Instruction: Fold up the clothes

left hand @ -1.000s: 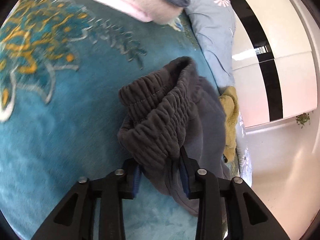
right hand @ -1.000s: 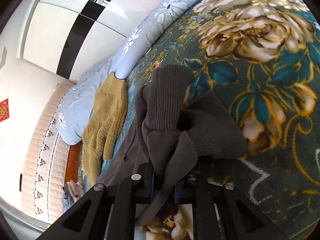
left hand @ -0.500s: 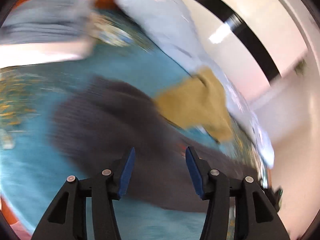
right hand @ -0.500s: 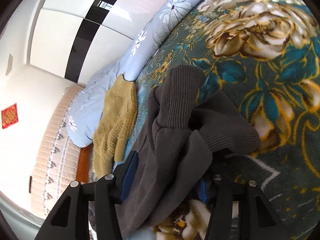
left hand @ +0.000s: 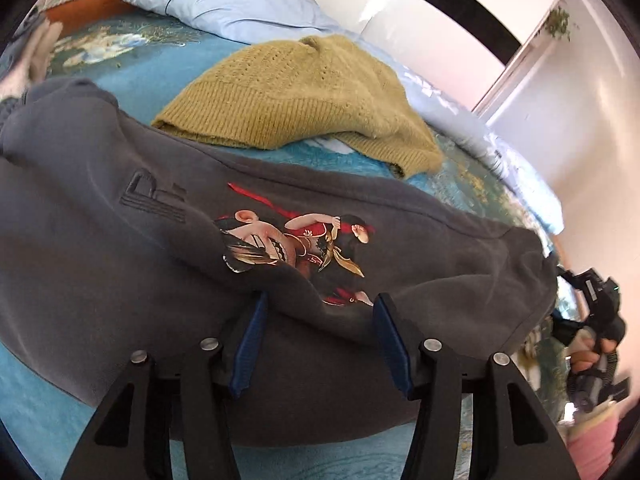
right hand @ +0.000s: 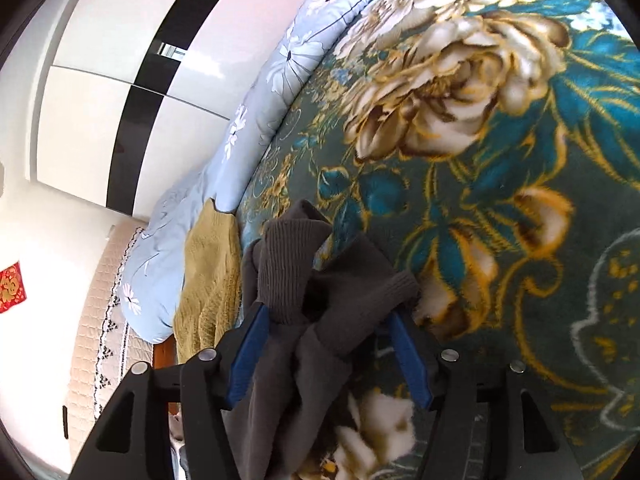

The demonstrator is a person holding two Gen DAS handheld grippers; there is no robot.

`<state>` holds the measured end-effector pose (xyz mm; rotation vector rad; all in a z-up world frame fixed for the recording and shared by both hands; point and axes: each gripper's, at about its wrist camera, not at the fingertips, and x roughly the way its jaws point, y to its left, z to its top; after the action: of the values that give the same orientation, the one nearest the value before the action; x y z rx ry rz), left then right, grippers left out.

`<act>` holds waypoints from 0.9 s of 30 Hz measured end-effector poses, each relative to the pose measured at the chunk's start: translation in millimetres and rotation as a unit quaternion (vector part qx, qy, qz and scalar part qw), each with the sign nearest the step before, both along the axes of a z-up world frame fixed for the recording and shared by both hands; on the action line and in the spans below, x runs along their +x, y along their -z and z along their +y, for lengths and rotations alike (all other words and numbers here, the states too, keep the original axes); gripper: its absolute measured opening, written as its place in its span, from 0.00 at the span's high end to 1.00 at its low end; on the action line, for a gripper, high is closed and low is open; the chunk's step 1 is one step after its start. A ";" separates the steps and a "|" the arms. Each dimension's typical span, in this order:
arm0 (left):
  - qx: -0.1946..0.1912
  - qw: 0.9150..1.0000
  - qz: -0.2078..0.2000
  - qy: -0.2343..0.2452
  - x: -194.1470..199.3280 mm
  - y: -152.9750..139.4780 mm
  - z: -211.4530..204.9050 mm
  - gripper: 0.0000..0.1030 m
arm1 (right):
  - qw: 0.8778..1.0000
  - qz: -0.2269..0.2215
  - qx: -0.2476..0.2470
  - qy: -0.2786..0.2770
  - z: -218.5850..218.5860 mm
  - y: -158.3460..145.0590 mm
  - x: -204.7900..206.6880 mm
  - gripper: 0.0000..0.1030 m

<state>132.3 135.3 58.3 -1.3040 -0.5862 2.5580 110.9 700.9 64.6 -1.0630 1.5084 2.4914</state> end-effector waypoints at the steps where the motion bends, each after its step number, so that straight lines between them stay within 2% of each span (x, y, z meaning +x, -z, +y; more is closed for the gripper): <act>1: 0.002 1.000 0.002 0.001 -0.5 0.1 -0.8 0.46 | 1.000 0.004 0.009 -0.001 -1.5 -3.2 -2.4 0.36; 4: 0.000 1.000 0.007 0.005 -5.2 3.6 2.7 0.46 | 0.999 0.011 0.041 -0.004 -10.3 -11.0 -6.6 0.34; 7: -0.003 1.000 0.009 0.006 -7.6 5.7 7.1 0.46 | 0.996 -0.004 0.089 -0.017 -22.6 -15.8 -15.5 0.34; 9: -0.005 1.000 0.010 0.007 -9.1 7.1 10.0 0.46 | 0.994 -0.007 0.105 -0.020 -25.8 -16.2 -17.4 0.36; 10: -0.005 1.000 0.010 0.008 -9.9 7.8 11.4 0.46 | 0.994 -0.006 0.108 -0.021 -26.3 -17.3 -16.0 0.42; 11: -0.006 1.000 0.011 0.008 -10.7 8.5 12.9 0.46 | 0.994 -0.002 0.109 -0.024 -26.7 -18.5 -14.1 0.55; 14: -0.009 1.000 0.013 0.009 -13.0 10.5 17.2 0.46 | 0.992 0.017 0.118 -0.032 -31.3 -24.1 -13.5 0.72; 15: -0.010 1.000 0.014 0.010 -13.7 11.2 18.6 0.46 | 0.993 0.037 0.107 -0.032 -29.6 -27.2 -12.0 0.75; 16: -0.011 1.000 0.014 0.010 -14.5 11.9 20.1 0.46 | 0.994 0.067 0.084 -0.031 -24.6 -30.4 -8.8 0.85; 18: -0.012 1.000 0.015 0.011 -16.1 13.3 23.0 0.46 | 0.991 0.127 0.038 -0.029 -14.6 -36.8 -2.4 0.85; 19: -0.013 1.000 0.016 0.012 -16.8 13.9 24.4 0.46 | 0.990 0.134 0.033 -0.027 -10.8 -37.6 -0.8 0.85; 23: -0.007 1.000 0.010 -0.001 -11.7 7.7 23.8 0.46 | 0.998 0.050 0.026 -0.014 -4.6 -9.2 -7.5 0.85; 25: -0.003 1.000 0.006 -0.008 -8.6 3.9 23.1 0.45 | 0.999 0.035 0.008 -0.008 0.8 -0.1 -8.5 0.85; 27: 0.024 1.000 0.010 0.000 -5.1 -4.8 25.4 0.45 | 1.000 0.022 -0.003 -0.003 4.4 7.0 -9.7 0.85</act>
<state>127.3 160.7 63.1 -1.2624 -0.6393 2.5384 101.2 705.3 57.6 -1.0232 1.5261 2.5324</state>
